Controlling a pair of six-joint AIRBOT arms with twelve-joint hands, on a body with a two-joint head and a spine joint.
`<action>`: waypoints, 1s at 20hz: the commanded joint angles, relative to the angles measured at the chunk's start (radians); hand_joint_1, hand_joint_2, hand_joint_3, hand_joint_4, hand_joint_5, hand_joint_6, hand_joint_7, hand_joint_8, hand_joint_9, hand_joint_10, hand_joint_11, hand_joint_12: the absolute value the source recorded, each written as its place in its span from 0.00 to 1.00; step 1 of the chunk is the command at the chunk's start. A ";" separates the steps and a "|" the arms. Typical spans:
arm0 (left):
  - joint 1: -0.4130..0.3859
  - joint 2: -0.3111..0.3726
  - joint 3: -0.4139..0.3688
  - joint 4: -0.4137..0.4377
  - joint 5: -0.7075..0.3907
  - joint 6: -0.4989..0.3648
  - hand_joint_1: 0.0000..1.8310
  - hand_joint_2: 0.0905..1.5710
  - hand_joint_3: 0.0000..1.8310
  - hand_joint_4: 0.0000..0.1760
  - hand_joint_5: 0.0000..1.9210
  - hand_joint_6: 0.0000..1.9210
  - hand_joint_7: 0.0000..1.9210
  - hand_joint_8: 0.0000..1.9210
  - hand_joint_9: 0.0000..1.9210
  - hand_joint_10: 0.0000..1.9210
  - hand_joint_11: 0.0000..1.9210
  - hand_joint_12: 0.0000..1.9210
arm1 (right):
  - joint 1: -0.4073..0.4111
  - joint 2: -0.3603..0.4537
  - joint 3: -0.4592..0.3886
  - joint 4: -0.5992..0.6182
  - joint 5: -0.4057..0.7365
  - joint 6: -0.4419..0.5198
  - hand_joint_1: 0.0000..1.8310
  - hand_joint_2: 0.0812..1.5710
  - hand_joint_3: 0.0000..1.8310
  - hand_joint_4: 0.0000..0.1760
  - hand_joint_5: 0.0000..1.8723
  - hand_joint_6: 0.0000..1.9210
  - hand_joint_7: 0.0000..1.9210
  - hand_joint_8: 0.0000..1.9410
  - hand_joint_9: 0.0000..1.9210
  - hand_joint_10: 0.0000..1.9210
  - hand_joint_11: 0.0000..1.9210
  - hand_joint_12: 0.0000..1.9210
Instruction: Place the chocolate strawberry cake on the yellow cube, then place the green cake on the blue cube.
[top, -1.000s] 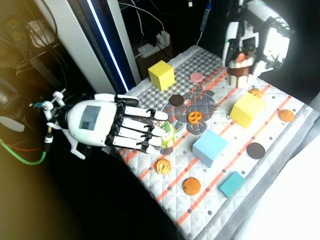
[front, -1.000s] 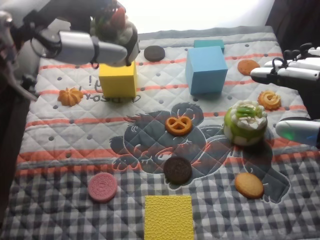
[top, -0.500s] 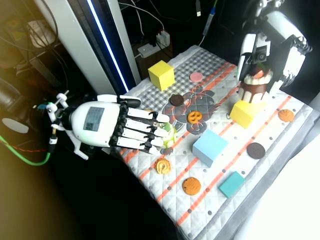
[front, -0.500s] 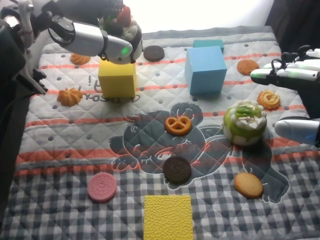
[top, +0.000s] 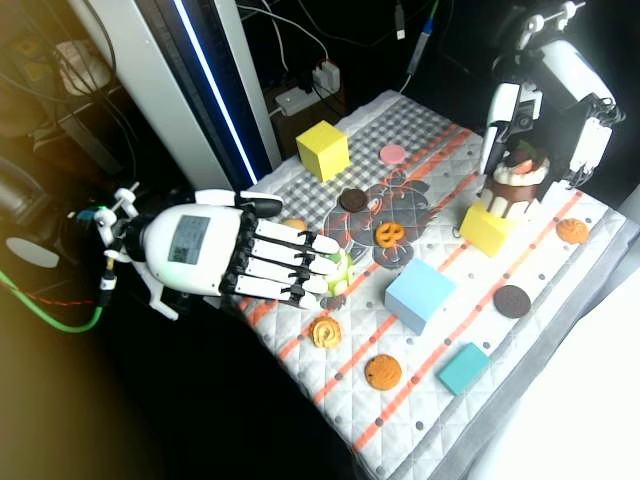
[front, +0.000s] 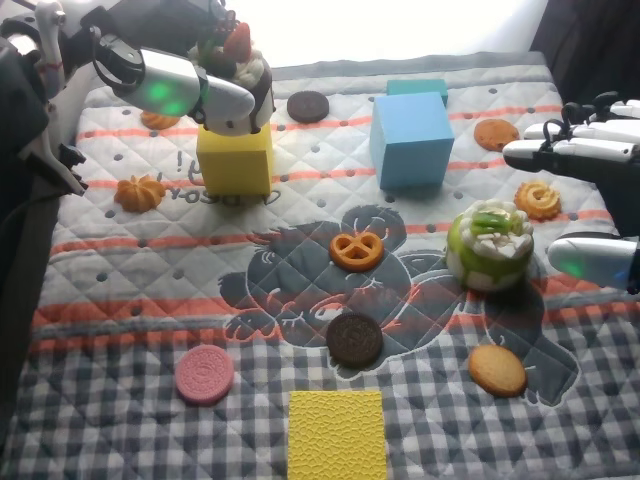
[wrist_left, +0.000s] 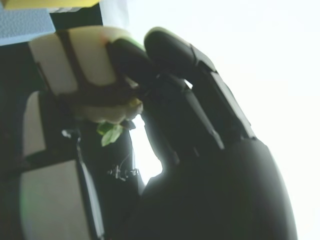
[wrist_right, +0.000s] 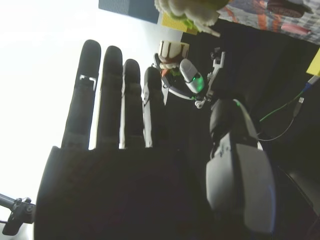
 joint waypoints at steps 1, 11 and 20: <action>-0.009 0.007 0.007 0.001 -0.114 -0.006 0.70 0.62 0.00 0.00 0.63 0.25 0.64 0.36 0.63 0.34 0.49 0.65 | 0.012 0.000 0.003 0.019 0.123 0.007 0.08 0.78 0.00 0.29 0.19 0.00 0.19 0.00 0.25 0.00 0.15 0.41; -0.009 -0.013 0.023 -0.065 -0.078 0.113 0.70 0.63 0.00 0.00 0.63 0.23 0.63 0.40 0.63 0.34 0.51 0.65 | 0.006 0.000 0.003 0.019 0.123 0.012 0.08 0.78 0.00 0.48 0.19 0.00 0.19 0.00 0.25 0.00 0.12 0.45; 0.004 -0.033 0.048 -0.099 -0.066 0.125 0.69 0.65 0.00 0.00 0.59 0.30 0.60 0.46 0.60 0.34 0.48 0.62 | 0.003 -0.001 0.003 0.018 0.123 0.014 0.07 0.78 0.00 0.60 0.18 0.00 0.20 0.00 0.26 0.00 0.11 0.48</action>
